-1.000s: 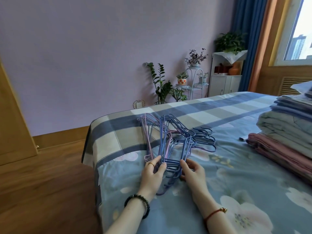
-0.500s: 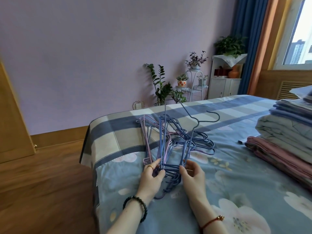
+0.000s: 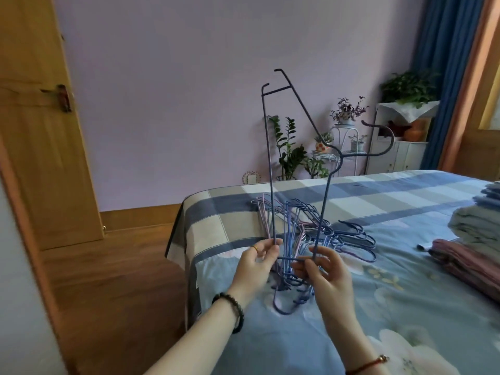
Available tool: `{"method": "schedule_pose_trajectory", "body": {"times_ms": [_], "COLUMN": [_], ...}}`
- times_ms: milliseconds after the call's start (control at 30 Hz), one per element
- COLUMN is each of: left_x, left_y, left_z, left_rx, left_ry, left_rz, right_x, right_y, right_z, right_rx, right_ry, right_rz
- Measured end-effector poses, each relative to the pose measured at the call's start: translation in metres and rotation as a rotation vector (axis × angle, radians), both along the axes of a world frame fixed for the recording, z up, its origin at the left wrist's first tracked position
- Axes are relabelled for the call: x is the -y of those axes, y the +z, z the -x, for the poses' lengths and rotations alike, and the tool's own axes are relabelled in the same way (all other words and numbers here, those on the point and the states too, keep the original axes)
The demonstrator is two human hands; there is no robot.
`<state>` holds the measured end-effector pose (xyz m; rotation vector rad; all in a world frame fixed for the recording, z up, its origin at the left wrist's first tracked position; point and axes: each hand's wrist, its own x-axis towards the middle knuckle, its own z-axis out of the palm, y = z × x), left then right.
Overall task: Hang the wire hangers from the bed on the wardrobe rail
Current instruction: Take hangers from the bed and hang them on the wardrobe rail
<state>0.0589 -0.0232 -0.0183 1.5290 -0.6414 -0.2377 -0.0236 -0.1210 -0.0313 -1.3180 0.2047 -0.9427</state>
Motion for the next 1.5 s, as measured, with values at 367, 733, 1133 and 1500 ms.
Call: {"method": "schedule_pose_trajectory", "body": {"times_ms": [367, 733, 1133, 1500], "left_x": [-0.126, -0.315, -0.519, -0.665], "left_y": [0.101, 0.163, 0.194, 0.224], "left_z": [-0.008, 0.016, 0.073, 0.124], "left_rx": [0.09, 0.179, 0.153, 0.149], "left_ry": [0.122, 0.448, 0.829, 1.129], "left_rz": [0.279, 0.466, 0.65, 0.747], "right_x": [-0.09, -0.248, -0.452, -0.618], "right_y": [0.062, 0.139, 0.197, 0.248], "right_z": [-0.004, -0.018, -0.023, -0.006], "right_rx": [0.061, 0.183, 0.248, 0.414], "right_ry": [0.325, 0.623, 0.895, 0.899], "right_rz": [0.059, 0.122, 0.285, 0.56]}}
